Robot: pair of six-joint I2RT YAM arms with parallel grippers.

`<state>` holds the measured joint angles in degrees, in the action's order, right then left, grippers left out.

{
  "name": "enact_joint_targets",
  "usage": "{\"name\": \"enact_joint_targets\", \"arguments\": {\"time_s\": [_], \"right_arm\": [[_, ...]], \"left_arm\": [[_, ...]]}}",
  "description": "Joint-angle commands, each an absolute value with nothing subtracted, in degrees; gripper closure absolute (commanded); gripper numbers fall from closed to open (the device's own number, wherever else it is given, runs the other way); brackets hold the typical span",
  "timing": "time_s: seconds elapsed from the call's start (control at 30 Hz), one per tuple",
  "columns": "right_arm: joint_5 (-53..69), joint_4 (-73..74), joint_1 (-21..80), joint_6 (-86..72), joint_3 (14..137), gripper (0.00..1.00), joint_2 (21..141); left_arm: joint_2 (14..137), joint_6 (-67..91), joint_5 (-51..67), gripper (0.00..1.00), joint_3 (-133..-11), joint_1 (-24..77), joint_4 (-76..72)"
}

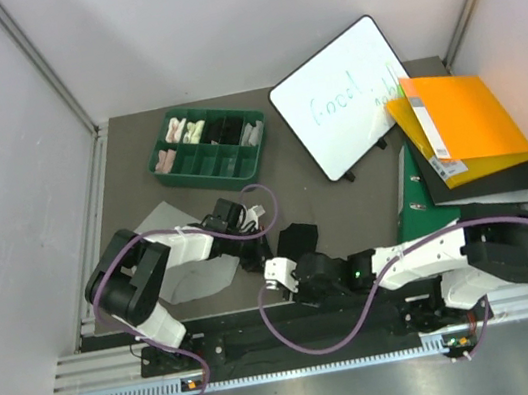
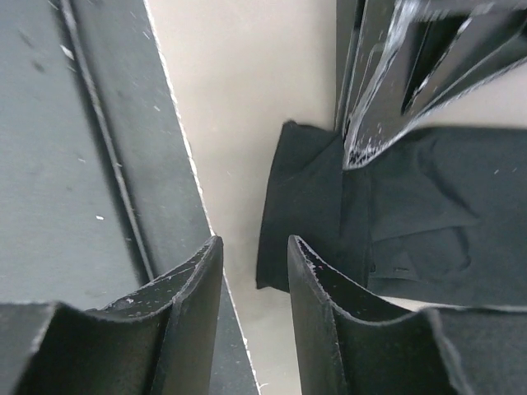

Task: Roll the underwear
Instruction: Roll the underwear to the center of the board.

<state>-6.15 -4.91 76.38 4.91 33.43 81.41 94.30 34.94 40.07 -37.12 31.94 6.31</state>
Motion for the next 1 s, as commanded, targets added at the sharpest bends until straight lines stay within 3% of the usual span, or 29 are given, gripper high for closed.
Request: {"name": "enact_joint_targets", "arguments": {"time_s": [0.0,0.4,0.63,0.73,0.8,0.93,0.97], "right_arm": [[-9.7,-6.5,77.2,4.6,35.5,0.63,84.0],[-12.7,-5.1,76.5,3.5,36.3,0.67,88.5],[-6.3,-2.2,75.9,3.7,37.3,1.00,89.1],[-1.5,-0.2,75.3,3.2,38.7,1.00,89.0],[2.6,1.9,74.5,2.3,39.1,1.00,88.8],[9.7,2.1,70.9,0.4,39.3,1.00,87.7],[11.0,2.0,69.2,0.4,39.3,1.00,87.5]], "left_arm": [[96.9,31.8,34.6,1.00,-35.0,32.0,13.8],[96.9,31.9,35.0,1.00,-35.0,32.0,13.6],[95.5,32.8,33.2,1.00,-34.6,32.0,12.7],[93.9,33.5,31.6,1.00,-34.5,31.9,12.0],[91.8,33.9,29.5,0.94,-34.5,31.8,12.0],[87.0,34.8,26.1,0.67,-33.8,30.9,11.2],[86.1,35.2,25.3,0.65,-33.6,30.9,11.1]]}}
